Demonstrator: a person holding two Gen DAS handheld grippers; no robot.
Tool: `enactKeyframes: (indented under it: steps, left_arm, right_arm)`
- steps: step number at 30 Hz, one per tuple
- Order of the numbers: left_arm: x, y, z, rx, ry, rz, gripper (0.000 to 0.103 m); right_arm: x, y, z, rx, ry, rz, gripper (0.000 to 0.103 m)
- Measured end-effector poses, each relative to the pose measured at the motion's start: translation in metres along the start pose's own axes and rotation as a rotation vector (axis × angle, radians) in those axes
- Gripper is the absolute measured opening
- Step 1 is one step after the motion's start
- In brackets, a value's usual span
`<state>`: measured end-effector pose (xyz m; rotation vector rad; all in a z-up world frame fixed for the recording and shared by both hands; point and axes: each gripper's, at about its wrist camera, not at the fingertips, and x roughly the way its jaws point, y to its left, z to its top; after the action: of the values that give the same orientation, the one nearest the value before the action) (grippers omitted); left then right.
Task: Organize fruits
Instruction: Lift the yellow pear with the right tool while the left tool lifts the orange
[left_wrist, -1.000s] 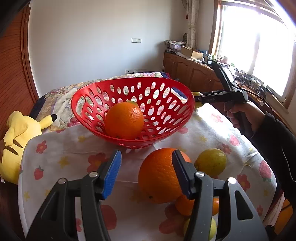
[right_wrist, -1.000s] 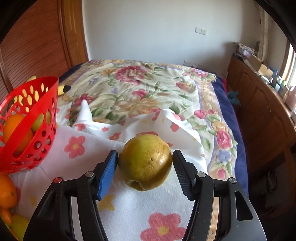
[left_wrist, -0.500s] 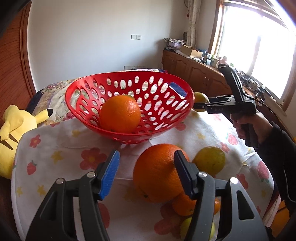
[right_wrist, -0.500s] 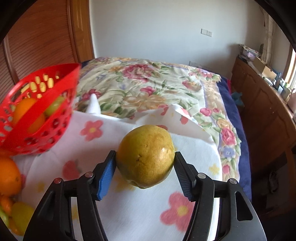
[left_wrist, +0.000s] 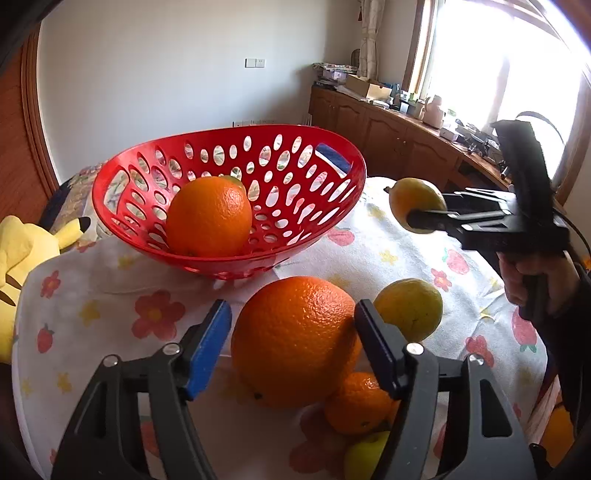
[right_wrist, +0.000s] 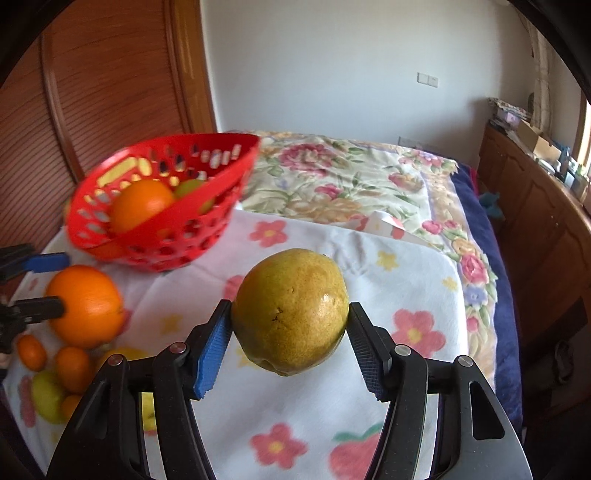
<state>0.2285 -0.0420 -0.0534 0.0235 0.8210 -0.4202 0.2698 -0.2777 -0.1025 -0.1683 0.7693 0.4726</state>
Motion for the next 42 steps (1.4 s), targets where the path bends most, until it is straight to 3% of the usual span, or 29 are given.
enactKeyframes:
  steps: [9,14,25,34,42]
  left_arm:
    - [0.005,-0.005,0.0,0.016,0.035,-0.003,0.072]
    - [0.016,-0.013,-0.003,0.067,0.078,0.024,0.082]
    - [0.028,-0.011,0.003,0.065,0.134,0.012,0.084]
    - [0.027,-0.013,0.0,0.082,0.139,0.028,0.083]
    - [0.018,-0.01,-0.008,0.057,0.098,0.047,0.081]
  right_arm:
    - [-0.017,0.03,-0.012,-0.022,-0.024,0.053,0.064]
    - [-0.022,0.042,-0.02,-0.036,-0.029,0.062,0.064]
    - [-0.031,0.051,-0.028,-0.036,-0.041,0.08,0.064]
    - [-0.036,0.057,-0.037,-0.021,-0.046,0.071,0.064]
    - [-0.039,0.057,-0.04,-0.015,-0.045,0.059,0.064]
